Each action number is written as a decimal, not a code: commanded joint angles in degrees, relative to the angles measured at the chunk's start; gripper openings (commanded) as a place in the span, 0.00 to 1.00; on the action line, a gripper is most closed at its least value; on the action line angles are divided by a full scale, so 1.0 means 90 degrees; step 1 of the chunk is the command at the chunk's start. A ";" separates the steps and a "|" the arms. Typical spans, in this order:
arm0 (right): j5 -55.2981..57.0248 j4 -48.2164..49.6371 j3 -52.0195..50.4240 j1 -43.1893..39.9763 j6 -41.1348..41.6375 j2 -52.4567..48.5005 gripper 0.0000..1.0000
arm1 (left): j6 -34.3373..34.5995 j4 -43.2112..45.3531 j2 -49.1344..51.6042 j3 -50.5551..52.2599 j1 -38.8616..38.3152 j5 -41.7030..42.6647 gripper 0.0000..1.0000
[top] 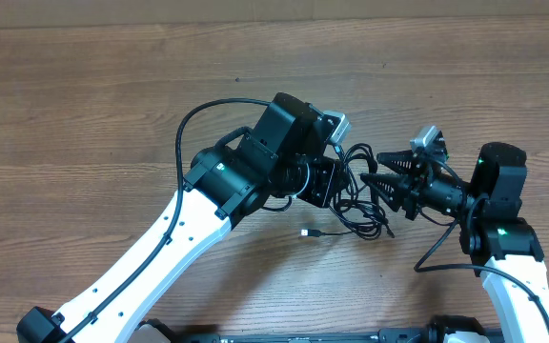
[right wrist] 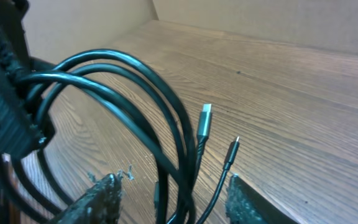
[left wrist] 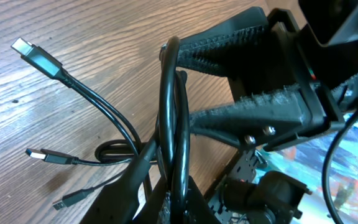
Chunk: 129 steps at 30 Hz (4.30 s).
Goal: Untangle cables
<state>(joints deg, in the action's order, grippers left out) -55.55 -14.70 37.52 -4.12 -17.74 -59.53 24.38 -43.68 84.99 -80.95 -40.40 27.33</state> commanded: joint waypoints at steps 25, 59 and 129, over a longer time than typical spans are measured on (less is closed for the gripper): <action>-0.0024 -0.0391 0.0126 -0.0010 0.0180 0.0005 0.04 | 0.2866 -0.0206 0.0002 -0.0095 0.0029 -0.3436 0.04; 0.1647 -0.0508 0.0126 -0.0010 0.2329 0.0002 1.00 | 0.1902 -0.0928 0.0002 -0.0095 0.0029 -0.3096 0.04; 0.1389 -0.1243 0.0126 -0.0010 0.2351 0.0002 1.00 | 0.0804 -0.1115 0.0002 -0.0095 0.0022 -0.2866 0.04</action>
<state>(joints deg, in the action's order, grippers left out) -42.65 -26.15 37.54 -4.10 3.22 -59.53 32.58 -54.02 84.99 -80.95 -40.40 0.91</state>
